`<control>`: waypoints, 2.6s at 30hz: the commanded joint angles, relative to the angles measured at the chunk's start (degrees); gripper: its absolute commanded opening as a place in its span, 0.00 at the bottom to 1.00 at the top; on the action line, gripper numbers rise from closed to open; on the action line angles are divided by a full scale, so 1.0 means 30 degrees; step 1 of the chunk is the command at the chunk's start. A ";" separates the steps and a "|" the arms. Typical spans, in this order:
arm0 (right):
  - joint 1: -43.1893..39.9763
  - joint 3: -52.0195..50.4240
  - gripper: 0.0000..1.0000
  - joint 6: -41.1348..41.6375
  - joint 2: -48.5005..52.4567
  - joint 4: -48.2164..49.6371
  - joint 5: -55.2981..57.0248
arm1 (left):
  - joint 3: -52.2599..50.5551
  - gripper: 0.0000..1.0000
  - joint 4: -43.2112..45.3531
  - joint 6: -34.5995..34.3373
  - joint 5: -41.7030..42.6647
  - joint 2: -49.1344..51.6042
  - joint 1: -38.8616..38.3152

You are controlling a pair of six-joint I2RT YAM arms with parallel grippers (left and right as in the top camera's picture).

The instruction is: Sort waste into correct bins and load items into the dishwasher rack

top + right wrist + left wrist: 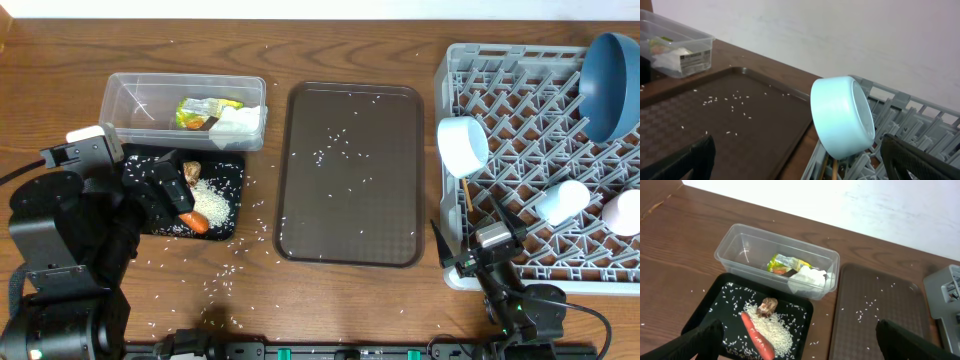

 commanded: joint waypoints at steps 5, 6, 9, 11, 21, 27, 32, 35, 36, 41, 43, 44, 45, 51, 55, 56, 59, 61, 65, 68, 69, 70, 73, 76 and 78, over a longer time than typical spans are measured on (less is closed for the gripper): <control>-0.0073 -0.0044 0.99 0.0299 -0.0138 -0.0058 -0.0138 | 0.0124 0.98 -0.0044 0.0328 -0.0160 0.0007 0.0058; -0.0073 -0.0044 0.99 0.0299 -0.0138 -0.0066 -0.0138 | 0.0124 0.98 -0.0044 0.0328 -0.0160 0.0007 0.0058; -0.0073 -0.0044 0.99 0.0299 -0.0138 -0.0066 -0.0138 | 0.0124 0.98 -0.0044 0.0328 -0.0160 0.0007 0.0058; -0.0073 -0.0044 0.99 0.0299 -0.0138 -0.0066 -0.0146 | 0.0124 0.98 -0.0044 0.0328 -0.0160 0.0007 0.0058; -0.0073 -0.0044 0.99 0.0299 -0.0138 -0.0066 -0.0138 | 0.0117 0.98 -0.0073 0.0335 -0.0168 0.0007 0.0066; -0.0073 -0.0044 0.99 0.0299 -0.0138 -0.0066 -0.0146 | -0.0131 0.98 -0.1792 0.0408 -0.1100 -0.1231 -0.0495; -0.0073 -0.0044 0.99 0.0299 -0.0138 -0.0066 -0.0138 | -0.2004 0.98 0.0364 0.2040 -0.1078 -0.3752 -0.1792; -0.0073 -0.0044 0.99 0.0299 -0.0138 -0.0066 -0.0146 | -0.4153 0.98 0.2710 0.3555 -0.1005 -0.5894 -0.2222; -0.0073 -0.0044 0.99 0.0299 -0.0138 -0.0066 -0.0138 | -0.5049 0.98 0.3490 0.3971 -0.0925 -0.6783 -0.2404; -0.0073 -0.0044 0.99 0.0299 -0.0138 -0.0066 -0.0146 | -0.8888 0.98 0.5872 0.4903 -0.0102 -1.0921 -0.2834; -0.0073 -0.0044 0.99 0.0299 -0.0138 -0.0066 -0.0146 | -1.0382 0.98 0.6484 0.4896 -0.0080 -1.2568 -0.2914; -0.0073 -0.0044 0.99 0.0306 -0.0138 -0.0066 -0.0138 | -1.0877 0.98 0.6659 0.4889 -0.0073 -1.3092 -0.2929; -0.0073 -0.0044 0.99 0.0306 -0.0138 -0.0066 -0.0138 | -1.1526 0.98 0.6783 0.4896 -0.0073 -1.3733 -0.2951; -0.0073 -0.0044 0.99 0.0299 -0.0138 -0.0066 -0.0146 | -1.4790 0.98 0.8087 0.4889 -0.0073 -1.6050 -0.2973; -0.0073 -0.0044 0.99 0.0299 -0.0138 -0.0066 -0.0146 | -1.6837 0.98 0.9610 0.4903 -0.0102 -1.6028 -0.3016; -0.0073 -0.0044 0.99 0.0306 -0.0138 -0.0066 -0.0138 | -1.7398 0.98 1.0083 0.4896 -0.0138 -1.6028 -0.3016; -0.0073 -0.0044 0.99 0.0306 -0.0138 -0.0066 -0.0146 | -1.9336 0.98 1.1992 0.4896 -0.0138 -1.6028 -0.3089; -0.0073 -0.0044 0.99 0.0299 -0.0138 -0.0066 -0.0138 | -2.0597 0.98 1.3245 0.4889 -0.0131 -1.6028 -0.3089; -0.0073 -0.0044 0.99 0.0299 -0.0138 -0.0066 -0.0146 | -2.2935 0.98 1.5956 0.4809 -0.0080 -1.6028 -0.3089; -0.0073 -0.0044 0.99 0.0299 -0.0138 -0.0066 -0.0138 | -2.4254 0.98 1.7478 0.4816 -0.0080 -1.6028 -0.3118; -0.0073 -0.0044 0.99 0.0299 -0.0138 -0.0066 -0.0138 | -2.4596 0.98 1.7857 0.4816 -0.0087 -1.6036 -0.3177; -0.0073 -0.0044 0.99 0.0299 -0.0138 -0.0066 -0.0146 | -2.5012 0.98 1.8360 0.4816 -0.0087 -1.6028 -0.3257; -0.0073 -0.0044 0.99 0.0299 -0.0138 -0.0066 -0.0138 | -2.5041 0.98 1.7850 0.4823 -0.0146 -1.6036 -0.3592; -0.0073 -0.0044 0.99 0.0299 -0.0138 -0.0066 -0.0146 | -2.5041 0.98 1.7813 0.4823 -0.0146 -1.6036 -0.3840; -0.0073 -0.0044 0.99 0.0299 -0.0138 -0.0066 -0.0146 | -2.5041 0.98 1.7813 0.4823 -0.0146 -1.6036 -0.3854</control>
